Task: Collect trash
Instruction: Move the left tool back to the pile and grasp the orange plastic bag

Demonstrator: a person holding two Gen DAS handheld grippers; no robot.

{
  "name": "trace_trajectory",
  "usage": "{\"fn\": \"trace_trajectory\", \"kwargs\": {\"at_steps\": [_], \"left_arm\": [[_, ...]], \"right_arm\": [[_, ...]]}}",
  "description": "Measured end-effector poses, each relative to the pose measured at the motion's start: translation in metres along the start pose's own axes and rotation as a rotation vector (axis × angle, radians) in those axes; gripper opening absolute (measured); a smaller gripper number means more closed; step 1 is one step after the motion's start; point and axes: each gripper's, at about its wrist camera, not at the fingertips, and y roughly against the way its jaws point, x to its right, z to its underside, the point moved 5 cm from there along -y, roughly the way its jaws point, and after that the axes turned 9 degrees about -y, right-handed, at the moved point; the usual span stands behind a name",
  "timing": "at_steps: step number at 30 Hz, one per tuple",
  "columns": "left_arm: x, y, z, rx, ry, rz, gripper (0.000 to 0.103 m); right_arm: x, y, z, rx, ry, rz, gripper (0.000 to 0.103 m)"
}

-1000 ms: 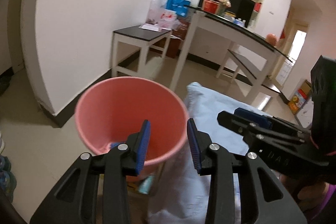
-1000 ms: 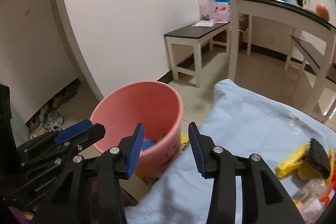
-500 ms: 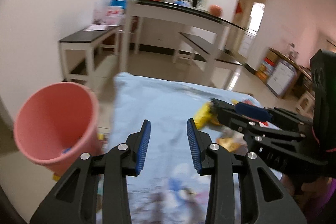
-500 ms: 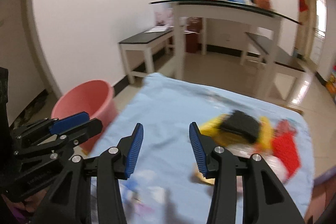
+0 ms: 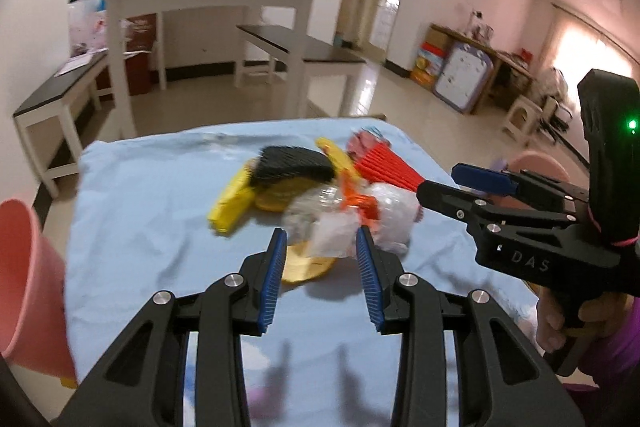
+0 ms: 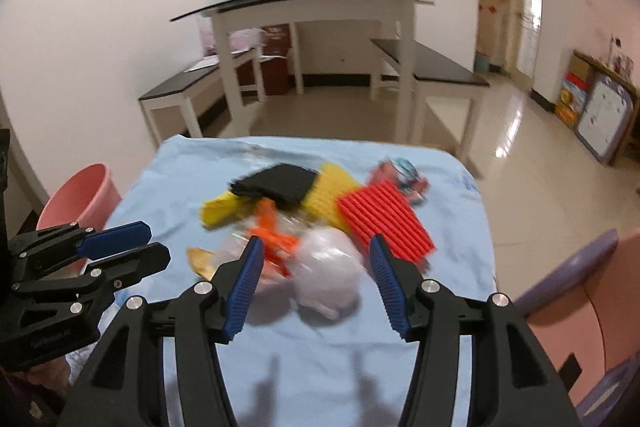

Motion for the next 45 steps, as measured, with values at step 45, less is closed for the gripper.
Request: {"fn": "trace_trajectory", "kwargs": {"at_steps": [45], "left_arm": [[-0.007,-0.013,0.005,-0.004,-0.001,-0.057,0.007]], "right_arm": [[0.005,-0.056,0.023,-0.172,-0.104,-0.098,0.056]]}}
